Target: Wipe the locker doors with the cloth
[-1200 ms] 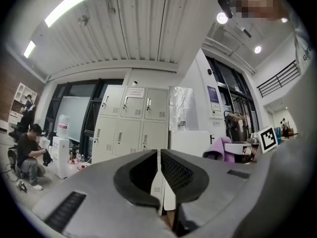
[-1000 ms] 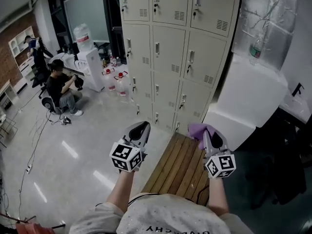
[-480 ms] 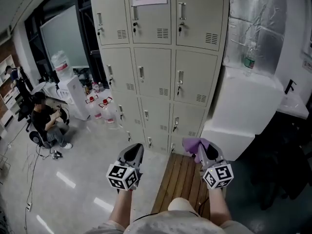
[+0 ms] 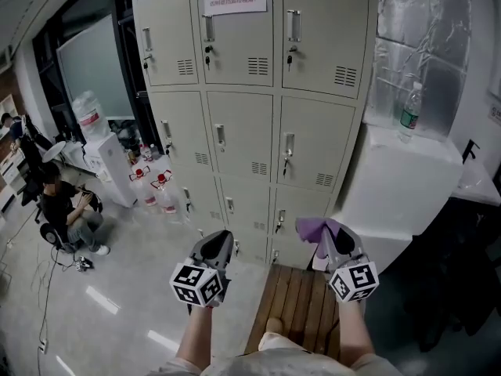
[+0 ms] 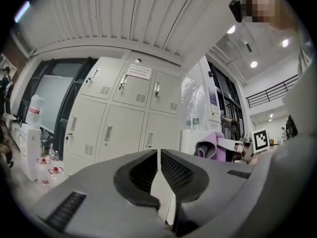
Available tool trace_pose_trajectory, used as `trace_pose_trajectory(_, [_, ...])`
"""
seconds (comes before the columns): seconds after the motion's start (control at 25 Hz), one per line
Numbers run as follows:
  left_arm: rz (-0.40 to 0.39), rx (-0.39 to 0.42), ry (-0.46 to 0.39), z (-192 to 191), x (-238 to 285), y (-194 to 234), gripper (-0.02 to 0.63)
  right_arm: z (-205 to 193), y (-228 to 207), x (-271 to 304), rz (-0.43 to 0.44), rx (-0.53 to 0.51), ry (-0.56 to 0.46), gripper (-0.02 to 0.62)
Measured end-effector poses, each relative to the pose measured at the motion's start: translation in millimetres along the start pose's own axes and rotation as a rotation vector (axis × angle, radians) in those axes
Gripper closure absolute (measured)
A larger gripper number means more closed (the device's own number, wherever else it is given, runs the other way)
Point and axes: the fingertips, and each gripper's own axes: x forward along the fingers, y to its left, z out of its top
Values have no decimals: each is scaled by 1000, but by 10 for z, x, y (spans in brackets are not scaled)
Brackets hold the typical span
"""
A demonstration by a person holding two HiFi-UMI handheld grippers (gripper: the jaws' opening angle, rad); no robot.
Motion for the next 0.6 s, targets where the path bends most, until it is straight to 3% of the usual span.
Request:
trace_pose_trajectory(0.08, [-40, 6, 8, 89, 323, 18, 588, 57, -161, 268, 3, -11, -15, 532])
trace_pose_trajectory(0.28, [-98, 117, 15, 434, 1219, 81, 588, 317, -597, 982, 21, -52, -76, 532])
trace_pose_trajectory(0.44, [-144, 146, -49, 791, 1880, 110, 588, 538, -955, 1479, 33, -90, -127, 532])
trace_pose_trajectory(0.6, [-122, 230, -103, 1050, 2379, 170, 588, 765, -1179, 1904, 55, -122, -172, 532])
